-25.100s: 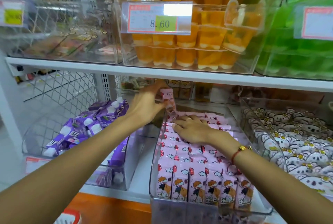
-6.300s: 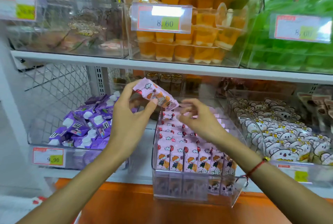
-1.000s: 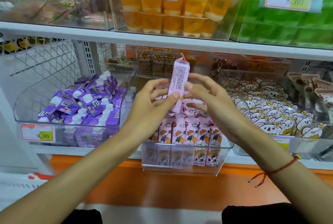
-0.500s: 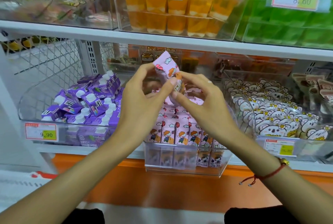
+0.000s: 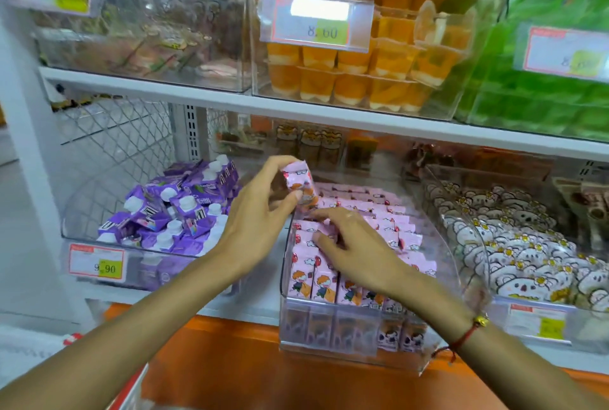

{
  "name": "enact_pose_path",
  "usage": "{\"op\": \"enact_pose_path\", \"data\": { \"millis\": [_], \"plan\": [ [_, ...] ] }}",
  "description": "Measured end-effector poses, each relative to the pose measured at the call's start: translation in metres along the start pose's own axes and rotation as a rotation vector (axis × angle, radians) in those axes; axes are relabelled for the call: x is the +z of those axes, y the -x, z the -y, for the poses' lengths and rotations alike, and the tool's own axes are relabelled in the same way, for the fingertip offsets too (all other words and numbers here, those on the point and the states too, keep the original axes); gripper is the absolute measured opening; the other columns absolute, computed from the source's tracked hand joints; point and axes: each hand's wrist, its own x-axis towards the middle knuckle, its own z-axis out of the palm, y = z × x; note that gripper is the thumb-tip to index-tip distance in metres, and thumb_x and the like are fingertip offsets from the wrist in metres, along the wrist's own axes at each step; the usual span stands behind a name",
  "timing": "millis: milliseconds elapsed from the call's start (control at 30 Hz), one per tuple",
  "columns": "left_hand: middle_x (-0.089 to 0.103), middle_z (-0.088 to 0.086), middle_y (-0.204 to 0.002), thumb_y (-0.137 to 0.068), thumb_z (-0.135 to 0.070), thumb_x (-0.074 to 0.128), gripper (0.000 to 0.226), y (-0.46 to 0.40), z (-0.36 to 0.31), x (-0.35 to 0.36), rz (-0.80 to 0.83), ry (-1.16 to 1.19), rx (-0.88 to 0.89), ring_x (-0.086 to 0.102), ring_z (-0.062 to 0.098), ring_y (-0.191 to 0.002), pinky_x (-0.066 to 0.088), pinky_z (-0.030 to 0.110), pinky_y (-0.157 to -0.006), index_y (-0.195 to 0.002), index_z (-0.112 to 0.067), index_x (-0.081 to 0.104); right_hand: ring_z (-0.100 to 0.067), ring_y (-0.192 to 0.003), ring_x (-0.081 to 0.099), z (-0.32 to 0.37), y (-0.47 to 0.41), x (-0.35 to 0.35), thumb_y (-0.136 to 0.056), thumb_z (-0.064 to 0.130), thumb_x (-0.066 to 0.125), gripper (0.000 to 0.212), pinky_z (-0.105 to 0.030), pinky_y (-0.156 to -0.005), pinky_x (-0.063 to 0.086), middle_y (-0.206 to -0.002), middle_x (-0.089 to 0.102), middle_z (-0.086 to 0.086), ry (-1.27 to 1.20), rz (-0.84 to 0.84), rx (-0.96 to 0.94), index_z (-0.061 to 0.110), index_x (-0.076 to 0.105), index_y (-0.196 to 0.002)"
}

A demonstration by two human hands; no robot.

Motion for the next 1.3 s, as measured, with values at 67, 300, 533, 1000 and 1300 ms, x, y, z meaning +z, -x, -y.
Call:
{"op": "enact_pose_path", "data": {
  "millis": [67,300,533,1000,1300],
  "plan": [
    [0.067,-0.009,-0.100,-0.092,-0.010,0.060,0.034,-0.002,0.004,0.001,0.048,-0.038,-0.024,0.067,0.010,-0.097,0.053,0.043,-0.091,-0.114,-0.034,0.050,-0.022,-0.110,0.050,-0.002,0.001,0.003,-0.100,0.032,0.044,0.042,-0.026,-0.083,0.037,-0.122,0.057,-0.003,0.139,0.032,-0.023,0.018,0.046,-0.139],
    [0.068,-0.003,-0.105,-0.086,-0.021,0.068,0.033,-0.040,-0.002,-0.003,0.373,-0.440,-0.088,0.063,0.022,-0.101,0.050,0.041,-0.087,-0.116,-0.031,0.056,-0.018,-0.111,0.045,-0.009,0.006,0.001,-0.101,0.033,0.038,0.041,-0.030,-0.089,0.034,-0.125,0.054,0.002,0.215,0.010,-0.088,0.023,0.045,-0.141],
    [0.062,-0.003,-0.126,-0.082,-0.024,0.069,0.043,-0.055,-0.004,0.011,0.347,-0.637,-0.279,0.057,0.021,-0.115,0.050,0.035,-0.089,-0.123,-0.033,0.060,-0.011,-0.120,0.043,-0.019,0.014,-0.002,-0.102,0.034,0.039,0.037,-0.022,-0.096,0.034,-0.133,0.054,0.007,0.122,0.037,-0.126,0.022,0.051,-0.135],
    [0.066,-0.016,-0.108,-0.086,-0.042,0.062,0.044,0.049,-0.026,-0.011,0.136,-0.523,-0.289,0.062,0.011,-0.102,0.049,0.032,-0.087,-0.128,-0.045,0.051,-0.020,-0.132,0.026,-0.014,-0.031,0.006,-0.103,0.041,0.026,0.047,-0.042,-0.103,0.021,-0.151,0.037,0.004,0.282,0.274,0.073,0.022,0.042,-0.141],
    [0.064,-0.028,-0.091,-0.080,-0.050,0.066,0.031,0.046,-0.019,-0.013,0.088,-0.334,-0.324,0.060,-0.008,-0.088,0.052,0.030,-0.081,-0.109,-0.041,0.063,-0.022,-0.111,0.052,-0.011,-0.035,-0.003,-0.088,0.036,0.065,0.021,-0.035,-0.093,0.043,-0.113,0.063,-0.002,0.086,0.068,0.047,0.017,0.071,-0.095]
  ]
}}
